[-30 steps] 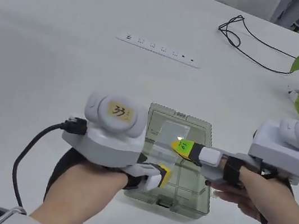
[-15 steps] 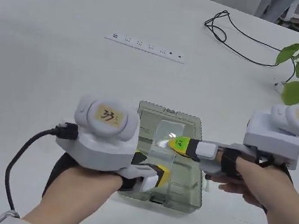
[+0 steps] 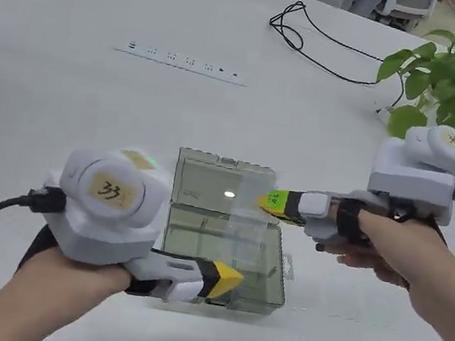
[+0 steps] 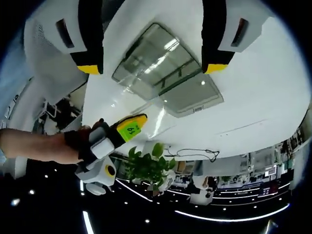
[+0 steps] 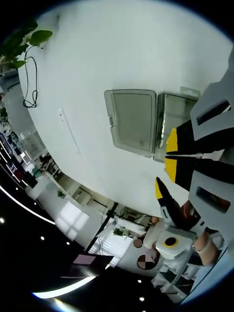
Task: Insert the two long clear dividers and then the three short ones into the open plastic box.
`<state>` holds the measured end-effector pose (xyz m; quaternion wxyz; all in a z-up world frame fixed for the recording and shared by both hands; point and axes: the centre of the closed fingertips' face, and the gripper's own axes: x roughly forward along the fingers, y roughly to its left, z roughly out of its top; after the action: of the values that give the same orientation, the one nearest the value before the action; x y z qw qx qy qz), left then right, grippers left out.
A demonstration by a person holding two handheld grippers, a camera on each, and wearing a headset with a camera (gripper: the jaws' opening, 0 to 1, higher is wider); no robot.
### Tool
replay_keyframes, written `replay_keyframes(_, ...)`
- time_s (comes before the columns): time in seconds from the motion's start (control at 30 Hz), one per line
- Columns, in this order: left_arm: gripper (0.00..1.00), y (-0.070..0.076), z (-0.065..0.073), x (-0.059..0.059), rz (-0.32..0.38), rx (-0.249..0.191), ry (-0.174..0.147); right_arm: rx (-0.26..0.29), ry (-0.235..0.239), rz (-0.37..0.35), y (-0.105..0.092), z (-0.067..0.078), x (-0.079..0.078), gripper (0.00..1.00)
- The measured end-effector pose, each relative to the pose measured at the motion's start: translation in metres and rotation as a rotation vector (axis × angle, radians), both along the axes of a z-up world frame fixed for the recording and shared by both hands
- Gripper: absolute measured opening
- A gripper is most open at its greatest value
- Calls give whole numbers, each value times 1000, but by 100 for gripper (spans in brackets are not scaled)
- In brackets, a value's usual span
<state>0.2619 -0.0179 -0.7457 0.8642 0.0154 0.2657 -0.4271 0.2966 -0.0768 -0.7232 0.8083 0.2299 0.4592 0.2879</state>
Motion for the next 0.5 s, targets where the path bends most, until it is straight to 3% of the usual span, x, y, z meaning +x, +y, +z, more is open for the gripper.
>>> replay_keyframes(0.03,86,1,2,1,-11,-2,-28,-4,8,-7,-2,-1,1,1)
replay_keyframes(0.07,88,4,2,2,-28,13,-76,-12,22,-22,-6,-2,2,1)
replay_keyframes(0.2,98,9,0,-2,-67,46,-154,-48,61,-21,-11,-5,0,1)
replay_keyframes(0.4,100,11,0,-10,-94,43,-212,-131,116,2,-15,-10,-4,1)
replay_keyframes(0.5,100,12,-3,-15,-98,41,-219,-162,148,13,-14,-11,-7,1)
